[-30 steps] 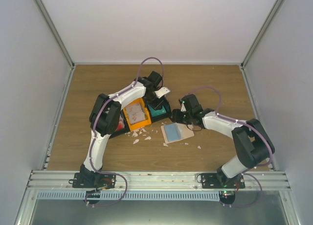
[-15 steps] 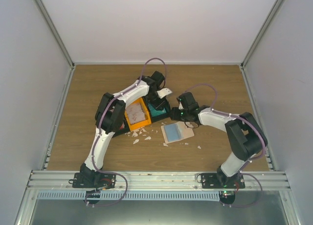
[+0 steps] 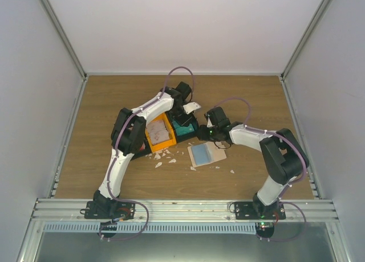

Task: Put the credit cards into the card holder
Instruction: Pick up the credit card from the storage box.

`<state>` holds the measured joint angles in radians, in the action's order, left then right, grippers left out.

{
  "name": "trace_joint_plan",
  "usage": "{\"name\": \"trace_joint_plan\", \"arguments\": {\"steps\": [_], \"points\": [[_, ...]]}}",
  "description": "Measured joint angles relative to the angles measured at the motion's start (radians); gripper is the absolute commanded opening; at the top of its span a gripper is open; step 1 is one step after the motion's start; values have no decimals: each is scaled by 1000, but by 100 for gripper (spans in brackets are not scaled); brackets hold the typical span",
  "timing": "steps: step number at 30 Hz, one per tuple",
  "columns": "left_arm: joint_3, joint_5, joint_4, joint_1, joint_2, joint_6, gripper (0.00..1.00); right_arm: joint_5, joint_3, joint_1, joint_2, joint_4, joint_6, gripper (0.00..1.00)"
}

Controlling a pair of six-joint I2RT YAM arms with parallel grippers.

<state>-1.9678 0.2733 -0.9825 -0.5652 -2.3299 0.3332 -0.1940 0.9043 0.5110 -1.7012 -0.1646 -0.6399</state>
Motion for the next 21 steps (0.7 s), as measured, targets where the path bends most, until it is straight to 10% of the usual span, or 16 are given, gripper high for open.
{"name": "trace_joint_plan", "arguments": {"steps": [21], "points": [[18, 34, -2, -7, 63, -30, 12, -26, 27, 1, -31, 10, -5, 36]]}}
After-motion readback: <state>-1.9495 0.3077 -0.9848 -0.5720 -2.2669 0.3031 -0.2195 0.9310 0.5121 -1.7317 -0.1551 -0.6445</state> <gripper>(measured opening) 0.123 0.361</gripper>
